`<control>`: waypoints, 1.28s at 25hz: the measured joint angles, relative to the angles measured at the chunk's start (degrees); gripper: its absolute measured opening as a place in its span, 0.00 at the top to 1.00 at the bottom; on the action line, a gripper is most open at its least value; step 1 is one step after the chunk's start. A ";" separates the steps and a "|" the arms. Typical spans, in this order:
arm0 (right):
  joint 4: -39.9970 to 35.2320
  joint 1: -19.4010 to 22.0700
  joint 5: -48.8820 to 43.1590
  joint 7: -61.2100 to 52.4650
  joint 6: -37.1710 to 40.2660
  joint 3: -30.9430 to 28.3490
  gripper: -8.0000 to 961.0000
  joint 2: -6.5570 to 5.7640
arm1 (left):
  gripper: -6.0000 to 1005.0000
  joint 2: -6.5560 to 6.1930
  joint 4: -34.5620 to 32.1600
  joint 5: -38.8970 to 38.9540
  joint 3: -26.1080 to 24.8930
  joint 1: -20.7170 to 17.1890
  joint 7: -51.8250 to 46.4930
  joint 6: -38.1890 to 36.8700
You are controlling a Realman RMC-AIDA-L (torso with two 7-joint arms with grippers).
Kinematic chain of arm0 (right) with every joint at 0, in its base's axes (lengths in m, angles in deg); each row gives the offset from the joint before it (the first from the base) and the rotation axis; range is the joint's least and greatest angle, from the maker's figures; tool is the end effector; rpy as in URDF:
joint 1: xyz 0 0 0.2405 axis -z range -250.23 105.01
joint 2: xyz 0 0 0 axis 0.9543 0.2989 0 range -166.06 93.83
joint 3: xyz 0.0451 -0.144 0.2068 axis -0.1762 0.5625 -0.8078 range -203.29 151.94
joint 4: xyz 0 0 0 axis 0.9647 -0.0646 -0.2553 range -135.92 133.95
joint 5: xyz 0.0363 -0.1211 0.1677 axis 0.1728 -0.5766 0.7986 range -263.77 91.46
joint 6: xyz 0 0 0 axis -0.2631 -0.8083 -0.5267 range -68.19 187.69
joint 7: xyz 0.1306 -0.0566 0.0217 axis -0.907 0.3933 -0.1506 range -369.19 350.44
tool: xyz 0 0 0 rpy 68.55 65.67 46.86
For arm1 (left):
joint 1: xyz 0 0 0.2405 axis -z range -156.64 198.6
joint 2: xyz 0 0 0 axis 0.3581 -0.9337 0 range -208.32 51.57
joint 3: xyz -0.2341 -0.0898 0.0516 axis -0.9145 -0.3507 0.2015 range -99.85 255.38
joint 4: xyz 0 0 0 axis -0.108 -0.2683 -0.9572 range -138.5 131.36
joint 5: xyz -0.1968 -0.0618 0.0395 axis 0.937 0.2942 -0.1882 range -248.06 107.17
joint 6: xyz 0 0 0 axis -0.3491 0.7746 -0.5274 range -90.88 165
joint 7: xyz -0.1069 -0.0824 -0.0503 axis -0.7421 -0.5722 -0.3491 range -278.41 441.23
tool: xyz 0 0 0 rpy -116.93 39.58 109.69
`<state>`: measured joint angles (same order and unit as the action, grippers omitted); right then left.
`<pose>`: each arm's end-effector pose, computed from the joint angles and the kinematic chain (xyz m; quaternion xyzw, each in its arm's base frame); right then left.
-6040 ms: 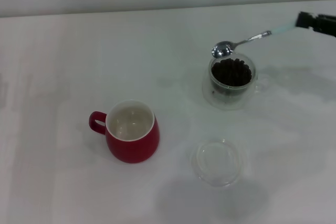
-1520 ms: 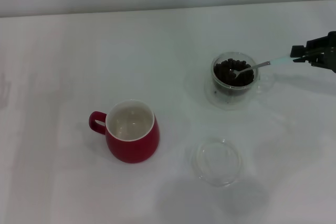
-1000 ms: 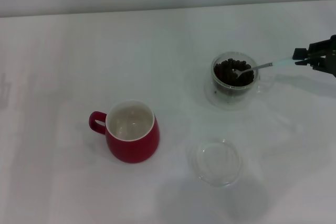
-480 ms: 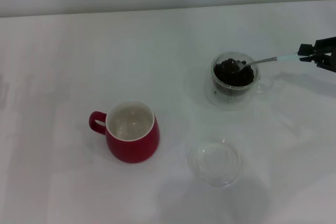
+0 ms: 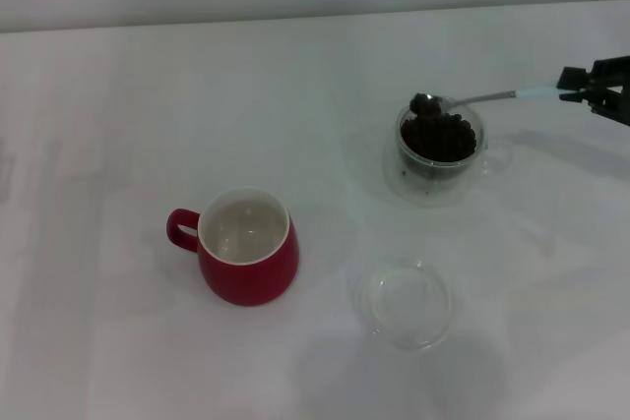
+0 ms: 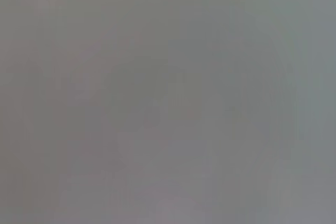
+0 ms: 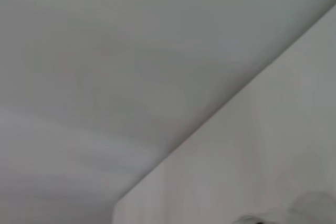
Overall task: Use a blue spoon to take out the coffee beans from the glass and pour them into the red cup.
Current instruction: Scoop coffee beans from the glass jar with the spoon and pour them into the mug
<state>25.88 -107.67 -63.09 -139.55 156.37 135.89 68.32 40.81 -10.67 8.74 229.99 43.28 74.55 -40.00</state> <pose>0.3487 0.3212 0.1084 -0.6216 0.7008 0.3336 0.1057 -0.3488 0.3031 0.0128 -0.6169 -0.2326 -0.3207 0.6801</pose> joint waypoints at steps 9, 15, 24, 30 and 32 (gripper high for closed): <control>-0.32 -0.25 0.85 0.13 3.57 0.04 0.82 0.71 | 0.26 0.00 0.09 0.00 0.00 0.11 0.00 0.00; -0.32 -1.28 0.96 0.42 5.90 0.11 0.82 2.31 | 0.26 0.00 0.09 0.00 0.00 0.16 0.00 0.00; 0.13 -3.50 -0.96 1.38 6.92 0.26 0.82 4.61 | 0.26 0.00 0.06 0.00 0.00 0.20 0.00 -0.03; 0.28 -5.10 -2.62 2.48 7.06 0.24 0.82 6.37 | 0.26 0.05 0.07 0.00 0.00 0.29 0.01 0.04; 0.31 -5.59 -3.16 2.88 7.27 0.24 0.82 7.07 | 0.26 0.08 0.07 0.00 0.00 0.29 0.01 0.10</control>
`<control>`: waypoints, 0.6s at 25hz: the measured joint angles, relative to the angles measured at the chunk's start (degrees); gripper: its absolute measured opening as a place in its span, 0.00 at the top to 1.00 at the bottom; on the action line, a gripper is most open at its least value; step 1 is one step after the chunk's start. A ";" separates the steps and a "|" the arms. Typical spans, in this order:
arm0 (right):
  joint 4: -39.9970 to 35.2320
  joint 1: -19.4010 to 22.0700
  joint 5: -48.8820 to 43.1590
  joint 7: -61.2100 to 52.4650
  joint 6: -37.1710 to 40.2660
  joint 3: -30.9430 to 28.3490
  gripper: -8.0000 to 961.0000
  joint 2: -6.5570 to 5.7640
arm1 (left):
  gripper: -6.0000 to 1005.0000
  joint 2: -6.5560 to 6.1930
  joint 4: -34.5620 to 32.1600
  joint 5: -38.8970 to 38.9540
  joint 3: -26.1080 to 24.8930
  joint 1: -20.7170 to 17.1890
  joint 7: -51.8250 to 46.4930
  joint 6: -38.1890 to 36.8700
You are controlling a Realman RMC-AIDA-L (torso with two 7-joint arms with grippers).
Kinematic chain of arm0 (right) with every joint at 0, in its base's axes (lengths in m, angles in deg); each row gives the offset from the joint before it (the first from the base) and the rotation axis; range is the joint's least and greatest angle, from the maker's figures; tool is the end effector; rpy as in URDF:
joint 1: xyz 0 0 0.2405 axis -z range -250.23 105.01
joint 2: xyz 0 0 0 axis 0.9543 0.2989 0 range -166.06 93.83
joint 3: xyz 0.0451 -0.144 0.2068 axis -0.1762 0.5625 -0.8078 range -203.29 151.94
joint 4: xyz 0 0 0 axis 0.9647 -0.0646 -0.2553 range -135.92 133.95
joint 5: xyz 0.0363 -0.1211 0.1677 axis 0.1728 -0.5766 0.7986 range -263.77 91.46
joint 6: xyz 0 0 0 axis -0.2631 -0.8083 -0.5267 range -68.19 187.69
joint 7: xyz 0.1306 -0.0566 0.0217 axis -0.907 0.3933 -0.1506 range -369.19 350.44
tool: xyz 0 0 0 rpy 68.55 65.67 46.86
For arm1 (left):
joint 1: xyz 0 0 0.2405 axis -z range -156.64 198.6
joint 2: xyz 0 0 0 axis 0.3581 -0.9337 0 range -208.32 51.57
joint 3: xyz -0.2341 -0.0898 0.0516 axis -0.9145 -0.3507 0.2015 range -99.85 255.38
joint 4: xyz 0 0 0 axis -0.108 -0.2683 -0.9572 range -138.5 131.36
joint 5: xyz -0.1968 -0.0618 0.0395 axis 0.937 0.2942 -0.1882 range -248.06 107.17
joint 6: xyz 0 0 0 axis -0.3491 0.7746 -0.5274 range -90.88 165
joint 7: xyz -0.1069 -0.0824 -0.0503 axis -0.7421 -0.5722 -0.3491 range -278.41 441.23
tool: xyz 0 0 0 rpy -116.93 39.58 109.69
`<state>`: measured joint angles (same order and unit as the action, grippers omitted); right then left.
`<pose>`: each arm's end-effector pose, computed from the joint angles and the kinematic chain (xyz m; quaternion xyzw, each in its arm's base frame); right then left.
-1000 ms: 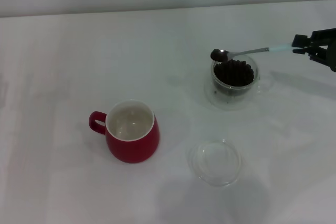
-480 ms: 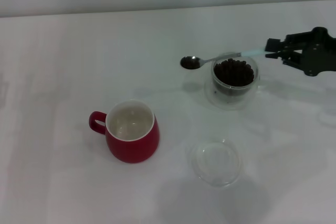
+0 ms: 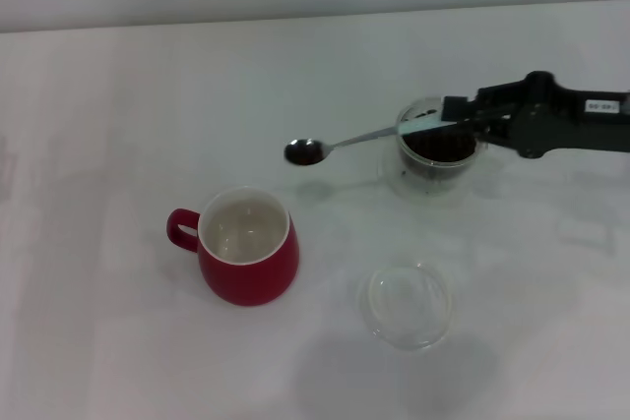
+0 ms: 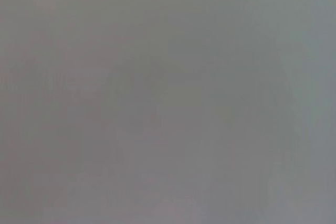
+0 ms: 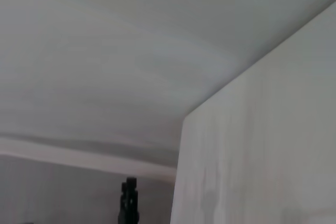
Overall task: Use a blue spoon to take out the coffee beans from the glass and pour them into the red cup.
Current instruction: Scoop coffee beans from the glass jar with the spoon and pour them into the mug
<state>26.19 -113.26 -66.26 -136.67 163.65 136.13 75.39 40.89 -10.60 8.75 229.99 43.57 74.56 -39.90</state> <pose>0.2907 0.3243 0.0487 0.6767 -0.6623 -0.3208 0.0221 -0.3474 0.3048 0.0123 -0.6177 -0.2319 -0.3216 0.6792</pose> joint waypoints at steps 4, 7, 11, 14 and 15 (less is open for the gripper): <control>0.07 -1.40 -1.71 1.10 0.31 0.03 0.81 1.50 | 0.26 0.00 -0.09 0.00 0.00 0.08 0.00 0.09; 0.01 -2.31 -2.63 2.40 0.11 0.03 0.81 2.40 | 0.26 0.00 -0.15 0.00 0.00 0.24 0.00 0.24; -0.27 -2.63 -2.93 4.10 -0.89 0.03 0.81 3.06 | 0.26 0.01 -0.39 0.00 0.00 0.43 0.00 0.54; -0.37 -2.63 -2.95 5.58 -2.11 0.00 0.81 3.21 | 0.26 0.07 -0.49 0.00 0.00 0.43 0.02 0.58; -0.41 -2.60 -2.96 6.27 -2.30 0.00 0.81 3.27 | 0.26 0.10 -0.49 0.00 0.00 0.44 0.03 0.58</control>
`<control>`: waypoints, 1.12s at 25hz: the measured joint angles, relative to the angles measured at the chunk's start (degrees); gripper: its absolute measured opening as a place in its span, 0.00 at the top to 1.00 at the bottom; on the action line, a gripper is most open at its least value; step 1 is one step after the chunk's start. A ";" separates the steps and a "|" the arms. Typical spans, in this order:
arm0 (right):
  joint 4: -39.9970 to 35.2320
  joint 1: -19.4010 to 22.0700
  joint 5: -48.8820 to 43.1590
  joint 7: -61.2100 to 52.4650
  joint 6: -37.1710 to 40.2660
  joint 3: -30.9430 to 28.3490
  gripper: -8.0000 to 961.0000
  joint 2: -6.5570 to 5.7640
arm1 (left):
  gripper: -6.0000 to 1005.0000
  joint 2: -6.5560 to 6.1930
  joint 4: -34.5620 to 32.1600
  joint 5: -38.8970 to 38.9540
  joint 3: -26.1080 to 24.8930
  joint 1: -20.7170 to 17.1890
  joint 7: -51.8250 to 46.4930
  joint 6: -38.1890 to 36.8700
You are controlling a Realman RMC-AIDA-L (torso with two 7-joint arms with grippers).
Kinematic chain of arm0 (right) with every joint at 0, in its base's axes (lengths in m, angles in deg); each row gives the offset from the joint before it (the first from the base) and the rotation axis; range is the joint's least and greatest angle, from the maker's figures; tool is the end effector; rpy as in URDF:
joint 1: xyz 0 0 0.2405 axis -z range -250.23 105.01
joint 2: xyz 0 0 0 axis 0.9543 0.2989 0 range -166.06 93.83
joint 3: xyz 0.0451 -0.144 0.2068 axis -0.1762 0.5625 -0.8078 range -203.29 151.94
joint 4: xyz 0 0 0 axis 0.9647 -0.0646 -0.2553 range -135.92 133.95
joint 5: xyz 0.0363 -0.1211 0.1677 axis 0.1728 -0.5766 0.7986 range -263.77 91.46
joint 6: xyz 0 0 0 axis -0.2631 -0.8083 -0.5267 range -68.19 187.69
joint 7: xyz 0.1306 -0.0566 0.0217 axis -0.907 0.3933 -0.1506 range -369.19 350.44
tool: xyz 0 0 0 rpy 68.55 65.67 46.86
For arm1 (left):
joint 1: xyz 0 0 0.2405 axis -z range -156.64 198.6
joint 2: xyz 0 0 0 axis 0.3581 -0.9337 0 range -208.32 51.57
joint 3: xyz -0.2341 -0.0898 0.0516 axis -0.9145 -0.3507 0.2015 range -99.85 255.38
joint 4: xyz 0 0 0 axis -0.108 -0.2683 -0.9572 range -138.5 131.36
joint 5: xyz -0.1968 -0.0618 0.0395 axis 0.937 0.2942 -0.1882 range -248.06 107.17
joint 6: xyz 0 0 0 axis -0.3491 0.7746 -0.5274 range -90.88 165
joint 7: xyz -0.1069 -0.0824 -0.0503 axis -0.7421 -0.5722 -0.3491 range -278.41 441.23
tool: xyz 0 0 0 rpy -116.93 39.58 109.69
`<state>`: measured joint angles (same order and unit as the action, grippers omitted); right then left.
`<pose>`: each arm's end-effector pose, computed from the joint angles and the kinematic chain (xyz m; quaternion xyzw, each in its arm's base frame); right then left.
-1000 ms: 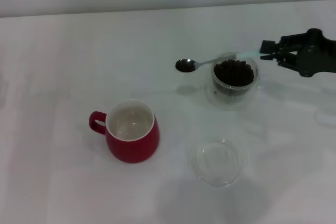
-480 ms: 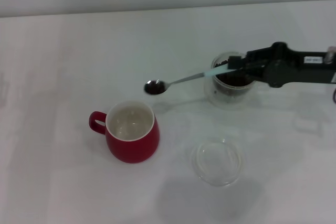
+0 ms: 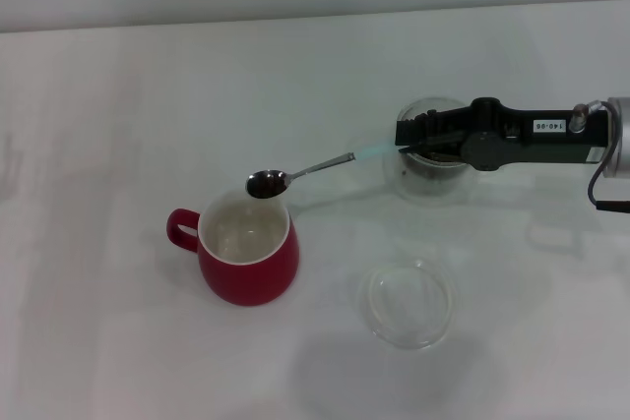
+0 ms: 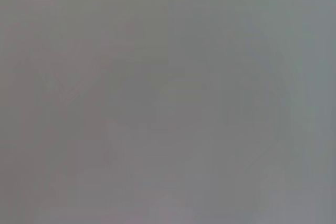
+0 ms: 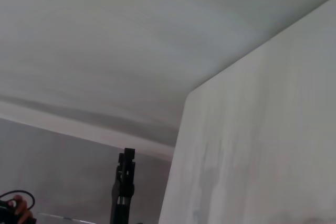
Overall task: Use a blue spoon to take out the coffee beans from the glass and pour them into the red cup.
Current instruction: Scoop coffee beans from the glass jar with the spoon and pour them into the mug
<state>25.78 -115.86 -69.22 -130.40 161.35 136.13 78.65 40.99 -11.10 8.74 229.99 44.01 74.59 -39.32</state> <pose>0.2740 0.3280 0.0181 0.7194 -0.6267 -0.2982 0.0291 -0.3441 0.3079 0.0092 -0.6194 -0.2353 -0.3247 0.6749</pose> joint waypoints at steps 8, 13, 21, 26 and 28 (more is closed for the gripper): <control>-3.20 -0.06 -1.32 4.37 -1.82 0.00 0.81 0.10 | 0.26 -0.01 -0.14 0.00 0.01 0.03 -0.01 0.01; -4.48 -0.38 -1.34 7.25 -2.89 0.00 0.81 0.22 | 0.26 -0.01 -0.26 0.00 0.00 0.04 -0.03 -0.05; -4.73 -0.57 -1.73 13.34 -3.90 -0.08 0.81 0.36 | 0.26 -0.01 -0.30 0.00 0.01 0.11 -0.03 -0.02; -6.64 -0.33 -2.58 17.11 -6.09 -0.05 0.80 0.26 | 0.26 -0.01 -0.30 0.00 -0.02 0.11 -0.03 0.00; -6.79 -0.40 -2.98 19.04 -6.09 -0.03 0.80 0.26 | 0.26 -0.01 -0.30 0.00 -0.05 0.10 -0.03 0.00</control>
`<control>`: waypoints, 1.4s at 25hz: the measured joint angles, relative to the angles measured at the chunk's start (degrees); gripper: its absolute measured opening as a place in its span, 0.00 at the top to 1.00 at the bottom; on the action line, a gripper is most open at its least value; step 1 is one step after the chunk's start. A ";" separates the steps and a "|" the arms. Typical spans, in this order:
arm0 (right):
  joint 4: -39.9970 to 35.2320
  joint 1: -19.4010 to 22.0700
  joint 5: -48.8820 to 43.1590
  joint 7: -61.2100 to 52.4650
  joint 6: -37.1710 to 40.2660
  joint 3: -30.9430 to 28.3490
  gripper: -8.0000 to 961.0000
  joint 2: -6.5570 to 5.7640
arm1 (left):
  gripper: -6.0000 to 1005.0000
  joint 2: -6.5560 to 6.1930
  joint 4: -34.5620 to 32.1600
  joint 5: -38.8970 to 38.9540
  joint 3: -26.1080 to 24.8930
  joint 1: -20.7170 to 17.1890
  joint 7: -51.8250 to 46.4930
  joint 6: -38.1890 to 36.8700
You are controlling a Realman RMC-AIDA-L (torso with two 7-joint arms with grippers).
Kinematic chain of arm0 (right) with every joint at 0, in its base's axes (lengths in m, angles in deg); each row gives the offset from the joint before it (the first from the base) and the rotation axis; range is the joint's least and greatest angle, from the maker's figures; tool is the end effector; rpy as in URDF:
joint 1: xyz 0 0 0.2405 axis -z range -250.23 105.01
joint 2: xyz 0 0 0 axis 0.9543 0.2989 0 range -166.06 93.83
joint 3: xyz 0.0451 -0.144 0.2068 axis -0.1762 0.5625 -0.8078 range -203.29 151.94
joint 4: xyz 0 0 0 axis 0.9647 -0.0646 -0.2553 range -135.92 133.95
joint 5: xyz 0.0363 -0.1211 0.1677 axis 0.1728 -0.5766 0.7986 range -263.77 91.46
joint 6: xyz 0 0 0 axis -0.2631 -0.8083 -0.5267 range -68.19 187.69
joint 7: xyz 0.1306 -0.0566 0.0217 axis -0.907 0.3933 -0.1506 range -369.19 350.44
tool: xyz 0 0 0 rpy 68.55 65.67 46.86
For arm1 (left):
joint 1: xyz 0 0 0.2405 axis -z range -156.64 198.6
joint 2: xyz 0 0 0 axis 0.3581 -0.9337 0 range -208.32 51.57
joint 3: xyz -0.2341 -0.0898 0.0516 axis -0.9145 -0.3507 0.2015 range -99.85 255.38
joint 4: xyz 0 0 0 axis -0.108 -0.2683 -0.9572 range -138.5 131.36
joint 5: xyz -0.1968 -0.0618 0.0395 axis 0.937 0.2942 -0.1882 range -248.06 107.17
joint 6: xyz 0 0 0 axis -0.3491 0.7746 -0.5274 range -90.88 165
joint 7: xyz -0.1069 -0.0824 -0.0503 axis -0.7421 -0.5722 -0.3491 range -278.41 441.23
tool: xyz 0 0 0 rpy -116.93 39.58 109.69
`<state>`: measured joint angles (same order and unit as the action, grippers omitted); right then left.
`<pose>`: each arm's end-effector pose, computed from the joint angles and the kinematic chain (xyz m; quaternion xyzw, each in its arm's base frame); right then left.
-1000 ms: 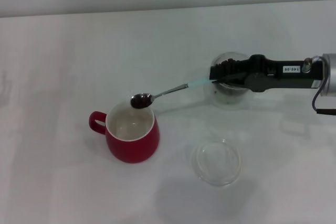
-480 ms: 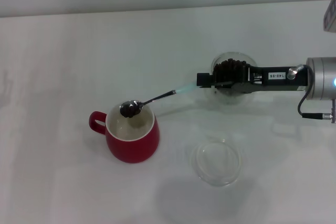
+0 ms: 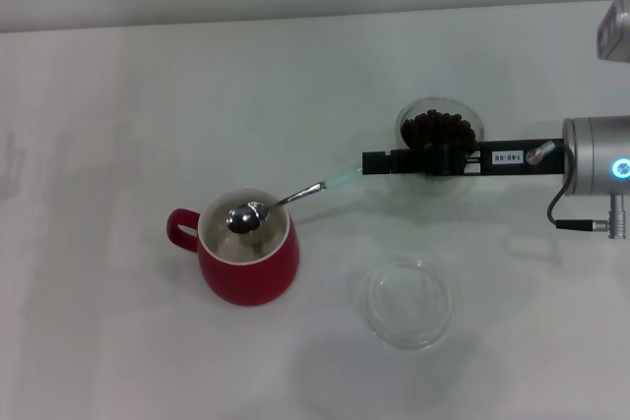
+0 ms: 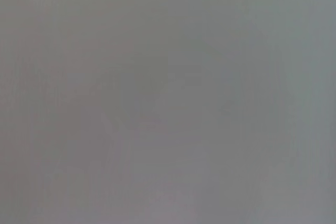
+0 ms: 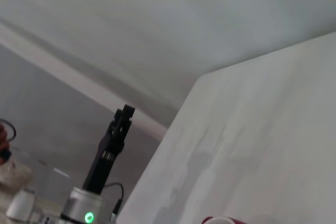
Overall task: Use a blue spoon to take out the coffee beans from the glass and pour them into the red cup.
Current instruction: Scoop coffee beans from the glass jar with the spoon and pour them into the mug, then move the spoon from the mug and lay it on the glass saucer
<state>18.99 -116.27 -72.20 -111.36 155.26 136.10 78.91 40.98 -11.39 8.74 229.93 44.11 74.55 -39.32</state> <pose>0.2682 0.3288 -0.0110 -0.8113 0.5130 0.2802 0.0008 -0.3428 0.3087 0.0087 -0.6189 -0.2361 -0.3276 0.6738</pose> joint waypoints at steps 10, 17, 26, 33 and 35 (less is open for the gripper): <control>-0.03 -0.17 -0.28 10.83 0.63 -0.03 0.80 -0.02 | 0.26 0.00 0.00 0.01 -0.09 0.08 0.00 0.00; 0.06 0.05 0.61 16.12 0.82 -0.17 0.80 -0.08 | 0.26 0.08 -0.07 0.19 -0.12 0.07 0.00 0.00; 0.69 1.36 4.51 17.88 2.53 -0.20 0.80 -0.84 | 0.26 0.09 -0.70 0.37 -0.29 -0.22 -0.01 0.00; 0.94 4.24 5.30 13.56 10.02 -0.08 0.79 -4.58 | 0.26 0.09 -0.88 0.42 -0.26 -0.22 -0.06 -0.03; 1.81 5.74 5.34 12.09 12.83 -0.03 0.79 -6.17 | 0.26 0.09 -0.89 0.35 -0.16 -0.15 -0.07 -0.02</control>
<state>20.80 -110.52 -66.86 -99.27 168.09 136.07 72.74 41.07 -12.28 9.09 229.78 43.95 74.49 -39.34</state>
